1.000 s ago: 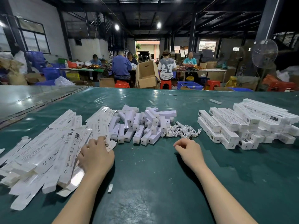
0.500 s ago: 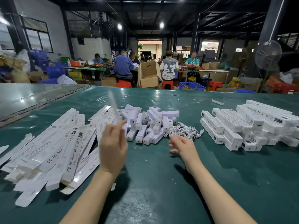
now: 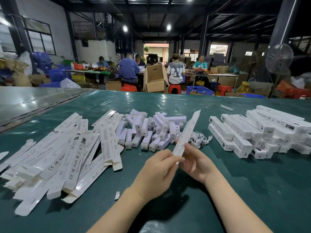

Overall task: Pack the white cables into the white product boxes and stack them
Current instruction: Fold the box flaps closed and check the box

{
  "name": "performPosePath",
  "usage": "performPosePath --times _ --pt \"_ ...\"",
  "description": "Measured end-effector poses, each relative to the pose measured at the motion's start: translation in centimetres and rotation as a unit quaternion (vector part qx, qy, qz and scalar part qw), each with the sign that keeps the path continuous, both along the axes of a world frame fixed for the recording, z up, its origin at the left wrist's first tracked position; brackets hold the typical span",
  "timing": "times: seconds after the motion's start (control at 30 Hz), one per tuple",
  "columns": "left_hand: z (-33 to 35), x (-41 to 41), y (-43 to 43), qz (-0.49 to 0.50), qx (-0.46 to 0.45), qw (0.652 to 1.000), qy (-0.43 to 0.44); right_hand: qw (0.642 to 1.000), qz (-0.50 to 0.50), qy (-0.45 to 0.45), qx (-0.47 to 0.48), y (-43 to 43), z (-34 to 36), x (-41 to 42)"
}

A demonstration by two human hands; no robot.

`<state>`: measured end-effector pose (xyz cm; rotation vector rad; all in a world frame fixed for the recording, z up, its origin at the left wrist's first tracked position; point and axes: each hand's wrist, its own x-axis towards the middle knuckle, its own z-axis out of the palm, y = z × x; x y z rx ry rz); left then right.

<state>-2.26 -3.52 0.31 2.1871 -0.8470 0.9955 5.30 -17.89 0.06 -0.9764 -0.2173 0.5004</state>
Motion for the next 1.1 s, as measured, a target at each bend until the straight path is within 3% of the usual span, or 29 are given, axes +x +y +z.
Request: performPosePath --times 0.13,0.2,0.33,0.57,0.9,1.1 --pt "-0.8 0.1 -0.6 0.041 -0.034 0.998 0.022 0.999 0.009 -0.02 0.033 -0.4 0.0 0.0" --pt "-1.0 0.4 -0.3 0.079 -0.109 0.988 0.074 0.998 0.013 -0.038 0.041 -0.2 0.0 -0.1" --pt "-0.8 0.8 0.7 0.062 -0.295 0.917 0.261 0.996 -0.054 -0.049 0.051 0.0 -0.1 0.3" --pt "-0.4 1.1 0.8 0.065 -0.414 0.866 0.273 0.993 -0.097 -0.049 0.056 -0.2 -0.3 0.6" --pt "-0.7 0.9 0.9 0.084 -0.344 0.896 0.267 0.998 -0.038 -0.022 0.036 -0.1 -0.3 0.3" --pt "-0.5 1.3 1.6 0.062 -0.419 0.856 0.297 0.999 -0.007 -0.047 0.022 0.1 -0.4 0.1"
